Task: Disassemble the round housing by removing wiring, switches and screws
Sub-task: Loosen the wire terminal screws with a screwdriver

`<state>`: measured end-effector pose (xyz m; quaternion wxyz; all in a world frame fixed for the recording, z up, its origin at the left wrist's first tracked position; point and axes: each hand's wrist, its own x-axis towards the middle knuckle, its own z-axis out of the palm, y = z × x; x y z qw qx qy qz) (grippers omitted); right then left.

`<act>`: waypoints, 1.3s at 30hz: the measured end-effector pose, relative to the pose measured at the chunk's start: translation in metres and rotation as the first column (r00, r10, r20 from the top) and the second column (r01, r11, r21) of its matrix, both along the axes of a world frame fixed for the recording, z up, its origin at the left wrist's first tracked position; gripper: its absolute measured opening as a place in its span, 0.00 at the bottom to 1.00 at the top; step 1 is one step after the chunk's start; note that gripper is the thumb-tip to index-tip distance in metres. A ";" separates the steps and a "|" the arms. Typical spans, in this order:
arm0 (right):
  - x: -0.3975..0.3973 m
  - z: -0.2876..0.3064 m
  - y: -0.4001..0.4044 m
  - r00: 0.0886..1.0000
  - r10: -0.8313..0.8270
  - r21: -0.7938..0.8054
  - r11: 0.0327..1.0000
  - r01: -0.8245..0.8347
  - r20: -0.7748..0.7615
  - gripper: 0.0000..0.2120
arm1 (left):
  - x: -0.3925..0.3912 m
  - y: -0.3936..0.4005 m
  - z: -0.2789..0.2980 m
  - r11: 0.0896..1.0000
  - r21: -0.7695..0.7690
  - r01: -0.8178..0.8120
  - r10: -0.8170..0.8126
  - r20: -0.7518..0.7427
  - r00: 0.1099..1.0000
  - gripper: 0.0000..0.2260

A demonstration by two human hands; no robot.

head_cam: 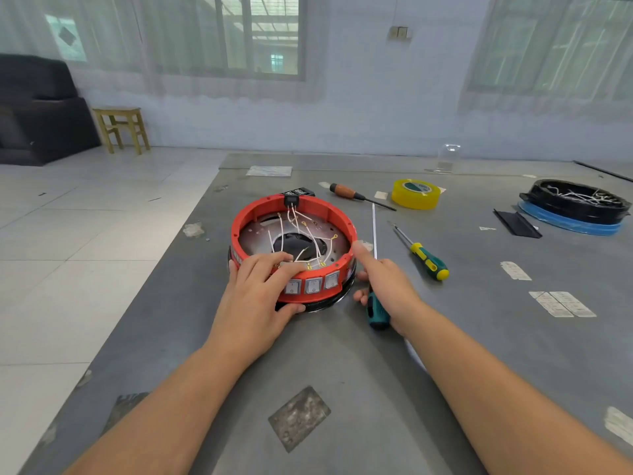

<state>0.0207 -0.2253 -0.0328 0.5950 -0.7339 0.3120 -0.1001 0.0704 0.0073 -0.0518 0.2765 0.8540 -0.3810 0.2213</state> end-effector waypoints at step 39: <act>0.065 -0.026 0.031 0.868 -0.135 0.252 0.968 0.012 0.477 0.30 | 0.041 -0.031 0.012 0.379 -0.754 -0.537 -0.813 -0.549 0.195 0.31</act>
